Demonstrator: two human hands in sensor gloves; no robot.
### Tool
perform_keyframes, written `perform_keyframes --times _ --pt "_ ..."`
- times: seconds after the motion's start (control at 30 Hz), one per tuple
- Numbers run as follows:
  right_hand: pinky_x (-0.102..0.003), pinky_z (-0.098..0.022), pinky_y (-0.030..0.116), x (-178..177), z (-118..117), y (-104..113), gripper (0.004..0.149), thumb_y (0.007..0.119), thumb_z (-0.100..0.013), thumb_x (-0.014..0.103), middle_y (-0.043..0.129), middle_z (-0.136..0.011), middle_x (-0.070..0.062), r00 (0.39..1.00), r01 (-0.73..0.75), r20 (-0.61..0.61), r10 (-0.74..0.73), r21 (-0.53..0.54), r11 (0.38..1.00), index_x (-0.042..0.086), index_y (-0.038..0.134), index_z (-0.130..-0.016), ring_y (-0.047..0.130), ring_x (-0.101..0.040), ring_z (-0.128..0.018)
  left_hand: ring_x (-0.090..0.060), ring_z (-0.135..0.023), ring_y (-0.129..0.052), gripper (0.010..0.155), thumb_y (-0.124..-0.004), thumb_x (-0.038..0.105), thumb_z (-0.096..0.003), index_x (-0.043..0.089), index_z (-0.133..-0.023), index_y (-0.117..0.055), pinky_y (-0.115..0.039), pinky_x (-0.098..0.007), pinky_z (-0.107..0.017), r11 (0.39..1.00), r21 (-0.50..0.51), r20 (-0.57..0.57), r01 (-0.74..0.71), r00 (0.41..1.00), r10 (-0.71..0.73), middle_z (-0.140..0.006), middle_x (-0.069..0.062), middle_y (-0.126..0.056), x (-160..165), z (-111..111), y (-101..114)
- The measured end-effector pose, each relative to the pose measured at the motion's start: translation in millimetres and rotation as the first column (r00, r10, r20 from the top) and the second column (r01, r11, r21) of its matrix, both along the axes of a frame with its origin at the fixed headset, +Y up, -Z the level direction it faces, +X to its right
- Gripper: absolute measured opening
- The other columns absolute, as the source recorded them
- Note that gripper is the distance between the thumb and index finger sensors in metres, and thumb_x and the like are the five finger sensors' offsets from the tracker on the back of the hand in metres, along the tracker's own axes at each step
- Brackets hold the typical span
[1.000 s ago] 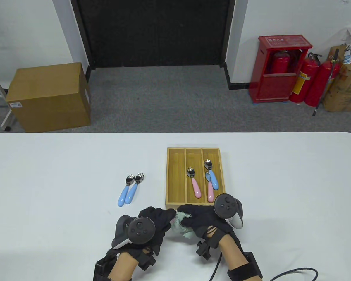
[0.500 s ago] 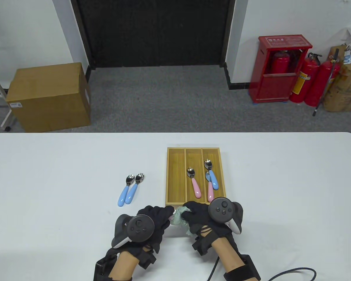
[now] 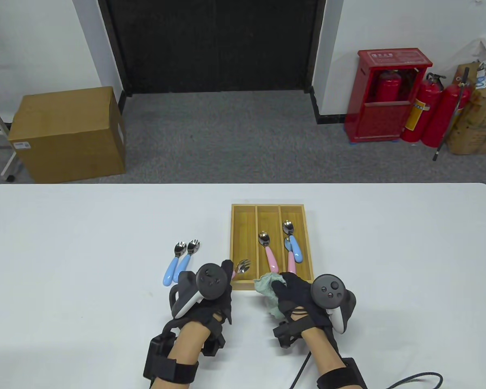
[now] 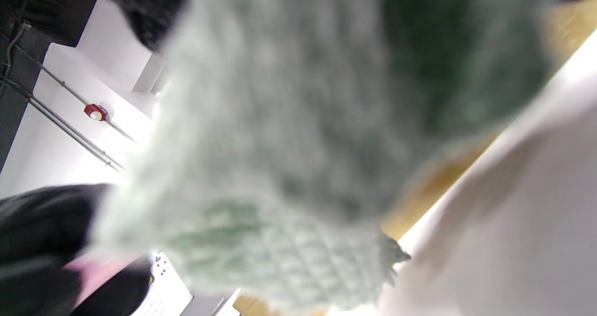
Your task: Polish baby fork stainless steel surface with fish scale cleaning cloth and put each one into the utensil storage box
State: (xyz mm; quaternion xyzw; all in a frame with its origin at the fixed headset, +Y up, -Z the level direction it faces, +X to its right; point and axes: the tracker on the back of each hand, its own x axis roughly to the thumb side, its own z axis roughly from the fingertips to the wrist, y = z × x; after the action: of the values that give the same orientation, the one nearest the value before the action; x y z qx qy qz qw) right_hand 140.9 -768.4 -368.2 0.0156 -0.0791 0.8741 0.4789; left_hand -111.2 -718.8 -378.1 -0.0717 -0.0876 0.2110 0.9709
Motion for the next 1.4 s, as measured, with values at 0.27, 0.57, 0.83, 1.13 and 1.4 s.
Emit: perform_keyframes --times 0.27,0.57,0.83,1.13,1.4 --pt "-0.044 -0.008 0.081 -0.9 -2.3 -6.5 0.046 0.085 -0.035 0.033 0.100 -0.044 -0.020 1.000 -0.022 -0.010 0.021 -0.046 0.999 0.004 0.090 -0.070 0.099 -0.031 -0.015 -0.035 -0.079 -0.086 0.065 -0.072 0.029 -0.0512 0.018 -0.108 -0.042 -0.061 -0.065 -0.066 0.995 -0.073 -0.206 0.075 0.975 -0.088 -0.093 -0.007 -0.075 23.6 -51.1 -1.4" --pt "-0.045 -0.008 0.081 -4.4 -2.0 -5.6 0.046 0.085 -0.036 0.033 0.100 -0.044 -0.019 0.999 -0.033 -0.022 0.032 -0.039 0.999 0.004 0.089 -0.071 0.099 -0.031 -0.016 -0.043 -0.093 -0.077 0.063 -0.075 0.033 -0.0507 0.017 -0.106 -0.050 -0.055 -0.068 -0.069 0.997 -0.037 -0.338 0.065 0.938 -0.074 -0.088 -0.005 -0.083 42.2 -71.5 -15.6" --pt "-0.045 -0.009 0.081 -5.5 -1.5 -4.3 0.046 0.085 -0.036 0.033 0.099 -0.045 -0.020 0.999 -0.048 -0.021 0.047 -0.029 0.998 0.004 0.089 -0.071 0.099 -0.032 -0.017 -0.040 -0.095 -0.077 0.060 -0.076 0.035 -0.0510 0.020 -0.106 -0.055 -0.050 -0.066 -0.071 0.995 -0.053 -0.347 0.083 0.933 -0.097 -0.092 -0.003 -0.086 53.3 -76.1 -22.4" --pt "-0.046 -0.010 0.081 -8.6 -1.5 -3.3 0.046 0.085 -0.036 0.033 0.099 -0.045 -0.020 0.997 -0.073 -0.036 0.073 -0.016 0.997 0.004 0.089 -0.071 0.099 -0.032 -0.017 -0.039 -0.094 -0.079 0.059 -0.078 0.038 -0.0505 0.020 -0.104 -0.060 -0.052 -0.065 -0.071 0.999 0.031 -0.331 -0.029 0.943 0.037 -0.095 -0.005 -0.086 22.4 -70.0 -5.3" --pt "-0.046 -0.010 0.081 -10.6 -3.0 -2.9 0.046 0.085 -0.036 0.033 0.099 -0.046 -0.020 0.996 -0.077 -0.042 0.076 -0.007 0.997 0.004 0.089 -0.072 0.099 -0.033 -0.018 -0.041 -0.095 -0.076 0.060 -0.080 0.043 -0.0501 0.023 -0.104 -0.063 -0.049 -0.067 -0.071 0.980 -0.023 -0.462 0.196 0.868 -0.184 -0.101 -0.008 -0.078 -78.6 -61.0 11.7"
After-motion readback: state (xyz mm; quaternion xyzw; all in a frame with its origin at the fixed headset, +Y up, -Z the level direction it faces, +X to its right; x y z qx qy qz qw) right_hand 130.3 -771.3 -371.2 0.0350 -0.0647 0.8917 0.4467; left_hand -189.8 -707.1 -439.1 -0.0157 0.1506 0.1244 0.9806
